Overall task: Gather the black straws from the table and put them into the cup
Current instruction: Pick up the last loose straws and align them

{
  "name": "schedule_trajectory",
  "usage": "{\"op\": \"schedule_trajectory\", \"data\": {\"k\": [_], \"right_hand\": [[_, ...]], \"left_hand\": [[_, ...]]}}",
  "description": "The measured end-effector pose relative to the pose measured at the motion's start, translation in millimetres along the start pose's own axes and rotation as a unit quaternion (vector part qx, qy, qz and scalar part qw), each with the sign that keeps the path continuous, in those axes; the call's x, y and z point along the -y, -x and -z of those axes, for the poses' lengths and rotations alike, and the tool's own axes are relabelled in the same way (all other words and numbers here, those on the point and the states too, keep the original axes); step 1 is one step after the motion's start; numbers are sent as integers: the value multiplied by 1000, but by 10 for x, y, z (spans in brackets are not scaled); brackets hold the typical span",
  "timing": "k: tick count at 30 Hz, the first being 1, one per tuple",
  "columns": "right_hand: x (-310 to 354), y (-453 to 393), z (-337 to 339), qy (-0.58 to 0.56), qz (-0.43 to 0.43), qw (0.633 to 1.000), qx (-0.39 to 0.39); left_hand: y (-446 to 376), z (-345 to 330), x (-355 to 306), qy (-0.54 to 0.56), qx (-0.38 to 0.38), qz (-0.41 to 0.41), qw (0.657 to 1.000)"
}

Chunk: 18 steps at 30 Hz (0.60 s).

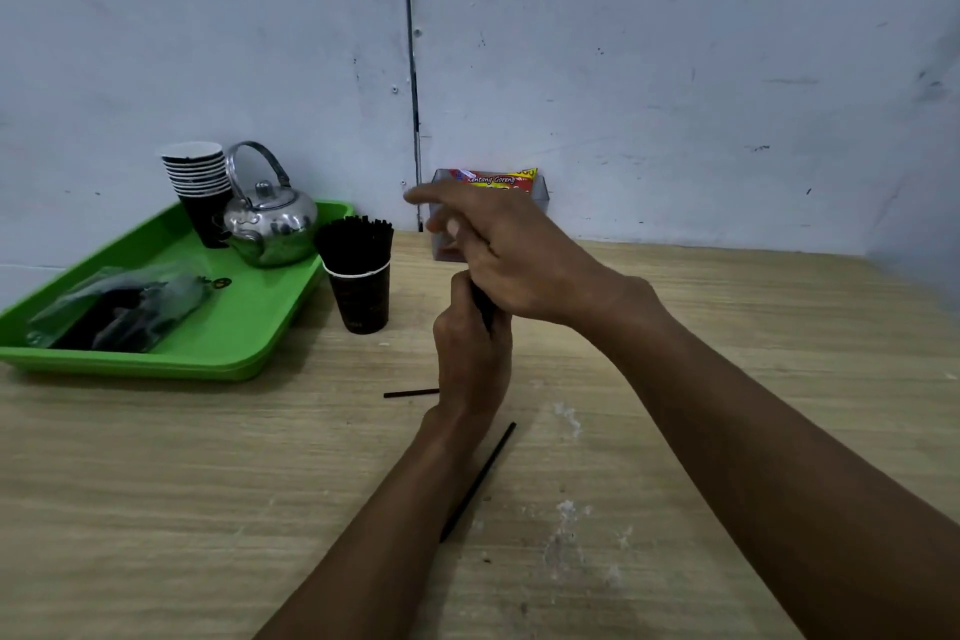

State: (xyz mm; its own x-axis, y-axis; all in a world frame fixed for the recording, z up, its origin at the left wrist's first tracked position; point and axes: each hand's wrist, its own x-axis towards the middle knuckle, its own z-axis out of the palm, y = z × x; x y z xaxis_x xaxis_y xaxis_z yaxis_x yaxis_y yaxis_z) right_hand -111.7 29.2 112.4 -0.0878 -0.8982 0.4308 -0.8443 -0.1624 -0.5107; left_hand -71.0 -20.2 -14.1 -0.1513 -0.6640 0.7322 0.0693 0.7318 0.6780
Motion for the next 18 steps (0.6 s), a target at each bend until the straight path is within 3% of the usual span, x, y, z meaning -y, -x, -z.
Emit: {"op": "schedule_trajectory", "data": {"k": [5, 8, 18], "right_hand": [[7, -76, -11, 11, 11, 1000, -8], [-39, -90, -65, 8, -16, 1000, 7], [25, -147, -162, 64, -20, 998, 22]], "left_hand": [[-43, 17, 43, -2, -30, -8, 1000], [-49, 39, 95, 14, -37, 28, 999], [-20, 90, 108, 85, 12, 101, 991]]}}
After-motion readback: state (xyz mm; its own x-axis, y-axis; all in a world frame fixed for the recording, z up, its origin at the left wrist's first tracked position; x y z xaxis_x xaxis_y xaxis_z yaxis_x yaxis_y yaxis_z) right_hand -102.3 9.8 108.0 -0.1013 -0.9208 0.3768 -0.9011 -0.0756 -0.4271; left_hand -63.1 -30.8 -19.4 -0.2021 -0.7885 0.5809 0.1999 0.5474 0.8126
